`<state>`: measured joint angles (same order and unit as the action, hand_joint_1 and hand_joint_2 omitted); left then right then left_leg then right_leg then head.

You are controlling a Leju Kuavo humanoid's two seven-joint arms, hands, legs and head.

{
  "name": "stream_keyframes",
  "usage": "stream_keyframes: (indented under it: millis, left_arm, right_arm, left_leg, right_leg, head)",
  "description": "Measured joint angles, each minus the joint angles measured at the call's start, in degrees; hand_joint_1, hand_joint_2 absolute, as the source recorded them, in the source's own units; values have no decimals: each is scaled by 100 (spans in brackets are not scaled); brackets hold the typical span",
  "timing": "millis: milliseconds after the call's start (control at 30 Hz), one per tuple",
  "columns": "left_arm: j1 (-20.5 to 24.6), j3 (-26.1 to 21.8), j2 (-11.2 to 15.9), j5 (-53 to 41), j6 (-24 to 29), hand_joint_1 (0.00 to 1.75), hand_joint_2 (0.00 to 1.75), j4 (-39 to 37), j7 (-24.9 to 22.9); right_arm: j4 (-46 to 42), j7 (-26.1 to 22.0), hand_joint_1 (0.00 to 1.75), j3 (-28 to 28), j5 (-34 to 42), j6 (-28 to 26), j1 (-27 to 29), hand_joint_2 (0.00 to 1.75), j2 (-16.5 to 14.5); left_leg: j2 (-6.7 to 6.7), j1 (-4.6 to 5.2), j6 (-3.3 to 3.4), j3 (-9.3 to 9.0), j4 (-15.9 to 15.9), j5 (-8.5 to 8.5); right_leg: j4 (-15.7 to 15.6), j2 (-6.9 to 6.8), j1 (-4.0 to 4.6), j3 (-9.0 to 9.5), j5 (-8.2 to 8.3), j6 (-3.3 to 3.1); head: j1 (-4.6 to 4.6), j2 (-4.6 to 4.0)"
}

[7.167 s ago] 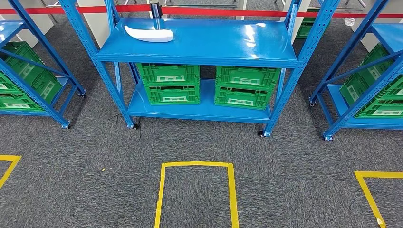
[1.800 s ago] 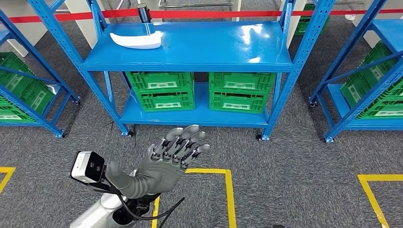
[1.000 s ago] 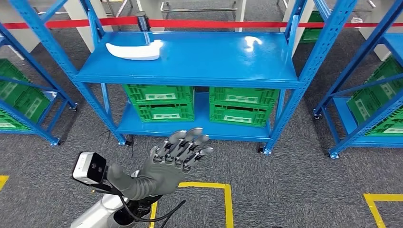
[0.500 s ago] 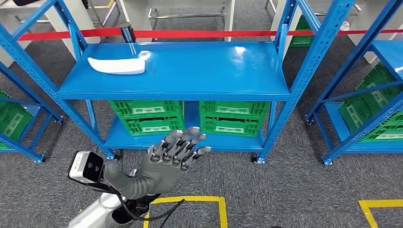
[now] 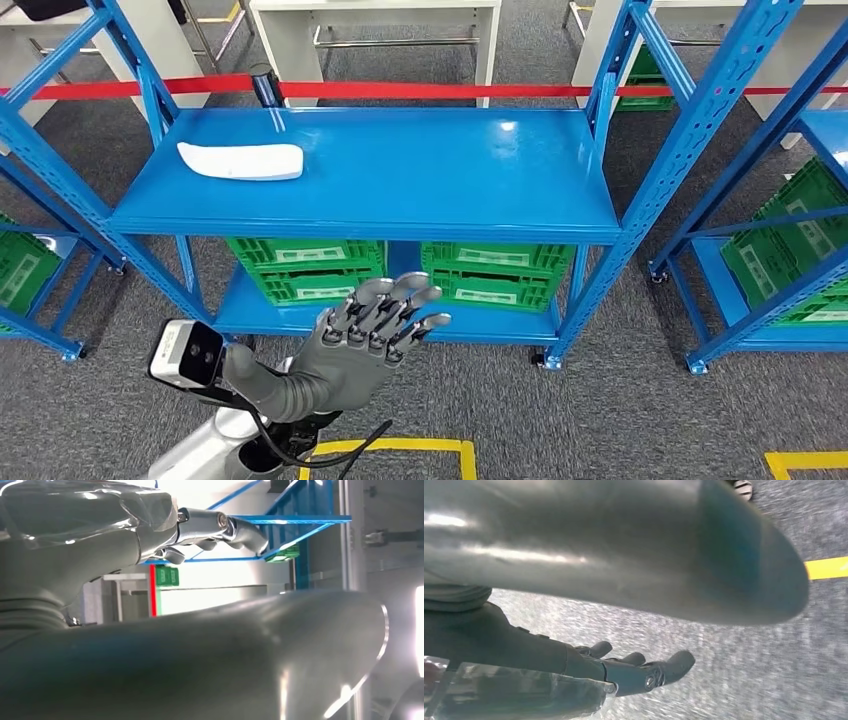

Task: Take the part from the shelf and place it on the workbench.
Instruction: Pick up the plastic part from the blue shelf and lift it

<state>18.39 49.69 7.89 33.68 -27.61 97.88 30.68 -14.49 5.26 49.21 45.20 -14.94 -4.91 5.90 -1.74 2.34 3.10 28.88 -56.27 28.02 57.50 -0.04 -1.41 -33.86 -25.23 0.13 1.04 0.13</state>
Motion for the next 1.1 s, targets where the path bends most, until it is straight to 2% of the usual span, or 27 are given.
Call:
stream_keyframes:
  millis: [67,100,133,200,233,267,300,367,400,433,500,533,600,633,700,733,767,800,867,900,933,967,1033,1100]
  left_arm:
    - [12,2,2,1,-3,0,0,1,1]
    - [21,1,3,0,-4,0,0,1,1]
    - [26,2,5,0,-5,0,0,2,1]
    - [26,6,9,0,-6,0,0,1,1]
    - [23,9,13,0,-6,0,0,0,1]
    - [20,11,16,0,-6,0,0,-1,1]
    - [21,12,18,0,-6,0,0,-1,1]
    - [30,10,20,0,-6,0,0,-1,1]
    - [36,9,19,0,-6,0,0,-1,1]
    - [41,8,19,0,-6,0,0,-1,1]
    - [46,5,21,0,-6,0,0,-1,1]
    - [44,4,22,0,-6,0,0,0,1]
    - [51,4,16,0,-10,0,0,1,1]
    - [52,7,10,0,-12,0,0,1,1]
    - [50,24,2,0,-18,0,0,-2,1]
    - [42,34,0,0,-21,0,0,-5,1]
    - [38,43,1,0,-26,0,0,-8,1]
    - [38,47,1,0,-35,0,0,-11,1]
    - [41,49,1,0,-57,0,0,-13,1]
    - [43,49,2,0,-68,0,0,-14,1]
    - [44,49,2,0,-73,0,0,-15,2]
    - [44,49,3,0,-76,0,0,-16,2]
    - [45,48,8,1,-76,0,0,-17,2]
    - [51,45,17,1,-70,0,0,-16,3]
  right_arm:
    - [0,-4,0,-1,5,2,0,0,-15]
    - [0,-5,0,-1,6,4,-6,0,-19]
    - [0,-7,0,-1,7,5,-12,0,-19]
    - [0,-7,0,-1,8,7,-11,0,-12]
    - [0,-8,0,-1,9,7,-6,0,-11]
    - [0,-8,0,-1,10,8,-1,0,-11]
    - [0,-8,0,-1,10,8,1,0,-11]
    - [0,-8,0,-1,10,8,-2,0,-20]
    - [0,-8,0,-1,10,9,-7,0,-28]
    - [0,-7,0,-1,10,9,-10,0,-34]
    - [0,-6,0,-1,11,10,-15,0,-42]
    - [0,-5,0,-1,11,10,-17,0,-45]
    - [0,-5,0,-1,12,13,-20,0,-48]
    - [0,-5,0,-1,13,14,-18,0,-45]
    - [0,-7,0,-1,16,17,-8,0,-33]
    - [1,-9,0,-1,16,24,2,0,-26]
    - [1,-11,0,-1,11,40,10,0,-20]
    - [2,-14,0,-1,-4,68,16,0,-15]
    - [2,-19,0,1,-48,131,17,0,-1]
    - [4,-21,0,3,-69,156,17,0,5]
    - [5,-25,0,5,-83,173,14,0,10]
    - [7,-29,0,10,-95,187,10,0,13]
    - [8,-38,0,26,-109,205,-3,0,7]
    - [8,-43,0,41,-122,215,-16,0,-3]
  left_leg:
    - [37,-18,-69,60,-151,94]
    - [67,-42,-122,172,-349,197]
    - [103,-78,-182,357,-675,338]
    - [149,-164,-271,849,-1457,622]
    - [161,-201,-293,1041,-1701,664]
    - [167,-227,-302,1124,-1717,582]
    - [170,-242,-297,1083,-1495,385]
    - [172,-236,-236,773,-666,-124]
    - [177,-216,-198,642,-338,-255]
    - [176,-195,-162,566,-149,-307]
    - [171,-156,-100,540,-74,-283]
    - [168,-168,-69,491,-17,-332]
    - [175,-185,-4,376,120,-414]
    - [178,-191,16,329,172,-441]
    - [167,-156,46,324,178,-436]
    - [152,-140,50,325,173,-425]
    - [118,-130,49,324,164,-412]
    - [80,-125,40,322,148,-397]
    - [-5,-126,6,327,79,-347]
    - [-39,-115,-20,345,24,-310]
    - [-70,-107,-45,366,-23,-280]
    - [-99,-99,-65,387,-56,-257]
    - [-146,-99,-95,408,-81,-234]
    - [-75,-114,-166,490,-255,-122]
  right_leg:
    - [-8,11,-24,39,1,-77]
    - [-10,14,-36,65,-9,-101]
    - [-13,14,-35,78,-26,-119]
    - [-10,14,-36,92,-59,-135]
    - [-9,15,-36,101,-76,-134]
    - [-9,16,-36,118,-92,-127]
    - [-11,17,-34,144,-110,-119]
    - [-17,21,-32,204,-142,-100]
    - [-23,22,-29,220,-155,-83]
    - [-30,20,-30,225,-166,-61]
    - [-56,9,-31,232,-181,2]
    - [-54,3,-31,239,-191,30]
    - [144,-1,-13,155,-300,31]
    - [419,-1,-7,13,-419,2]
    - [1183,1,-1,-413,-701,-39]
    - [1467,1,0,-589,-773,-30]
    - [1554,1,0,-673,-757,1]
    - [1403,3,-1,-636,-645,47]
    - [635,69,-10,-312,-290,122]
    - [294,111,-12,-149,-154,118]
    - [86,142,-8,-42,-77,91]
    - [14,154,2,2,-55,52]
    - [22,90,-3,17,-58,-7]
    - [5,33,-41,50,-67,-57]
  head:
    - [7,0]
    - [11,0]
    - [17,0]
    - [23,0]
    - [25,0]
    - [25,0]
    - [26,0]
    - [22,0]
    - [21,0]
    - [22,0]
    - [23,0]
    - [25,0]
    - [11,0]
    - [3,0]
    - [-6,0]
    - [-7,0]
    - [-7,0]
    - [-7,0]
    - [-9,0]
    - [-7,0]
    - [-6,0]
    - [-3,0]
    - [-1,0]
    - [15,0]
